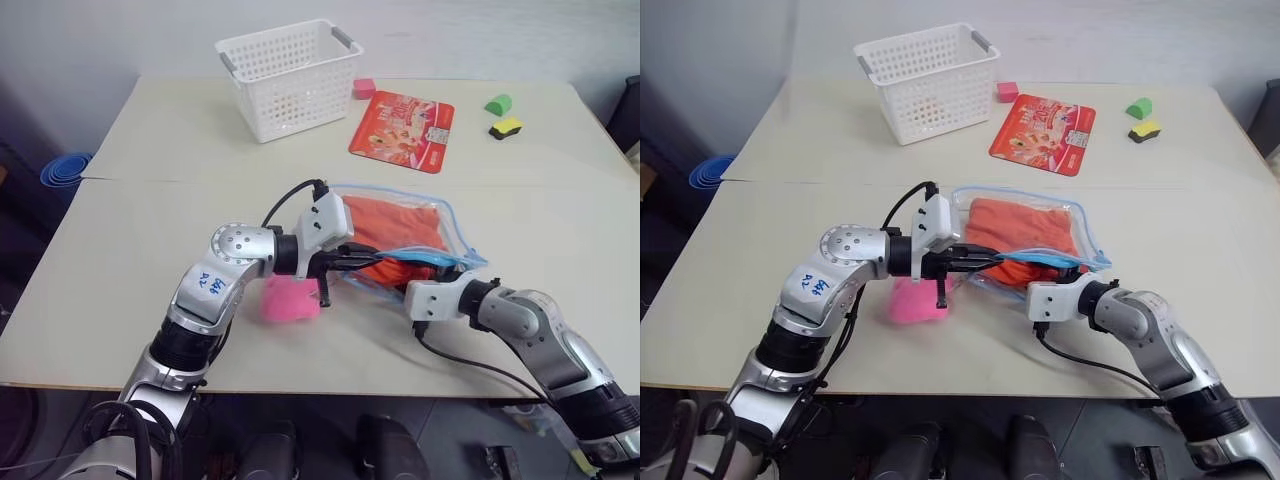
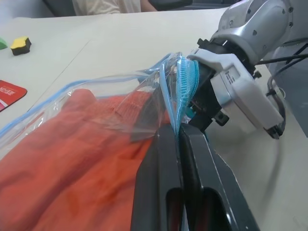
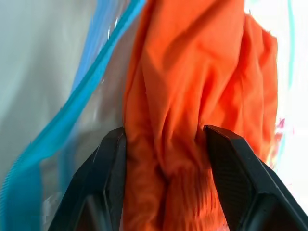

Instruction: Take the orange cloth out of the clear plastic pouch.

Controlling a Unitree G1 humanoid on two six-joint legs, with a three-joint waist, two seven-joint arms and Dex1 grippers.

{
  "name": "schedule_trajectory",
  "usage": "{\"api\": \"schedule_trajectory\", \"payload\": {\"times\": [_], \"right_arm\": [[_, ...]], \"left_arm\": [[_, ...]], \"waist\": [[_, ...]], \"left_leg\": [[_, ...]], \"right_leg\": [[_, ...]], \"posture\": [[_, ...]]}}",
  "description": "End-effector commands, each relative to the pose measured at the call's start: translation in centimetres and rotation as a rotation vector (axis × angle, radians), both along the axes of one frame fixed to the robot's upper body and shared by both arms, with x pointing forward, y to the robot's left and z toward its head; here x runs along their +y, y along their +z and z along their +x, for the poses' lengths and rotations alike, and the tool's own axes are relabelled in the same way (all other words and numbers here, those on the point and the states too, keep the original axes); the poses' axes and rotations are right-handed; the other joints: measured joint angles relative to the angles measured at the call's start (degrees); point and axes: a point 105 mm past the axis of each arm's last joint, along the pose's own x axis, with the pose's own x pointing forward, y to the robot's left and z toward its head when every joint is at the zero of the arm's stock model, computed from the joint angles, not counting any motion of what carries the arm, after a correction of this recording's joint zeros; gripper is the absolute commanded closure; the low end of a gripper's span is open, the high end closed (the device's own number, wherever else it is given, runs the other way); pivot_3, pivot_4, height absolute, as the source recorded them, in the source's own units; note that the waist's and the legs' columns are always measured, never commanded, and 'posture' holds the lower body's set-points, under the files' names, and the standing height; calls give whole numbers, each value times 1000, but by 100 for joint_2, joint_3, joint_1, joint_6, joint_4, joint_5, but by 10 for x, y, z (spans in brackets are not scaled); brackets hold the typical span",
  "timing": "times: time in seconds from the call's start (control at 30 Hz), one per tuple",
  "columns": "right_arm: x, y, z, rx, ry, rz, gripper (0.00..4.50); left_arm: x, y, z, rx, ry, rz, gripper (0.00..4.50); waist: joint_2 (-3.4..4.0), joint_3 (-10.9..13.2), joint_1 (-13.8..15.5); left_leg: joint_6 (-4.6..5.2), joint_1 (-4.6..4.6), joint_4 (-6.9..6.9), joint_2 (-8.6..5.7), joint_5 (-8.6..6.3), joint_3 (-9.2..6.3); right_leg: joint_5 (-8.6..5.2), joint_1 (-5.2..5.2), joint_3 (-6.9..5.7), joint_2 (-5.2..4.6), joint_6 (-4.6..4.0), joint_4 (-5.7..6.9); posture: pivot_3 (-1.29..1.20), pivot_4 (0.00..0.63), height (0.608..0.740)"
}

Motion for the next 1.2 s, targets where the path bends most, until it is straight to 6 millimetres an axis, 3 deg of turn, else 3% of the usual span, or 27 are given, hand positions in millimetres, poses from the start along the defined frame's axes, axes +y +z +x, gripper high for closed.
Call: {"api": "schedule_trajectory", "payload": {"times": [0.03, 0.2, 0.27, 0.4, 0.6, 0.7, 1.03, 1.07, 1.2], "right_arm": [[4, 1, 1, -47, 21, -21, 1998], [0, 4, 3, -21, -19, 53, 1834], [0, 5, 4, -14, -30, 62, 1435], [8, -10, 6, 35, -36, 42, 154], [15, -22, 21, 32, -60, 27, 154], [17, -27, 23, 42, -56, 24, 795], [24, -34, 9, 68, 32, -30, 4265], [25, -33, 6, 68, 49, -39, 4434], [27, -26, -1, 50, 90, -73, 4434]], "left_arm": [[-4, 15, -4, -48, -33, -32, 4500], [-5, 15, -2, -51, -34, -32, 4500], [-5, 15, -3, -51, -35, -33, 4500], [-6, 15, -4, -48, -41, -37, 4500], [-8, 17, -3, -42, -45, -42, 4500], [-8, 19, -2, -37, -43, -49, 4500], [-12, 25, 10, 15, 35, -115, 4500], [-13, 23, 12, -10, 49, -99, 4500], [-18, 20, 14, -20, 59, -98, 4500]], "waist": [[0, 0, 2], [0, 0, 3], [0, 0, 3], [-4, -4, -17], [-5, -6, -115], [-7, -7, -124], [-8, -8, -120], [-7, -8, -119], [-8, -7, -107]], "left_leg": [[-1, 0, 0, 0, 0, -1], [-1, 0, 0, 0, 0, -1], [-1, 0, 0, 1, 0, -1], [-1, 4, 0, 2, 1, 0], [-5, 11, 1, 4, 3, 0], [-9, 18, 0, 4, 6, 0], [-9, 17, 1, 3, 7, -2], [-8, 17, 1, 3, 7, -2], [-9, 16, -1, 2, 6, -5]], "right_leg": [[0, 0, 0, 0, 0, 0], [0, 1, 0, 0, 0, 0], [0, 1, 0, 0, 0, 0], [0, 2, 0, 2, 0, 0], [0, 8, 4, 3, 0, 5], [0, 12, 9, 3, 0, 8], [0, 12, 15, 1, 0, 10], [0, 12, 15, 0, 0, 10], [0, 12, 13, 0, 0, 8]], "posture": [[0, 150, 740], [0, 150, 740], [0, 150, 740], [0, 150, 740], [0, 150, 740], [0, 150, 740], [0, 150, 740], [0, 150, 740], [0, 150, 740]]}}
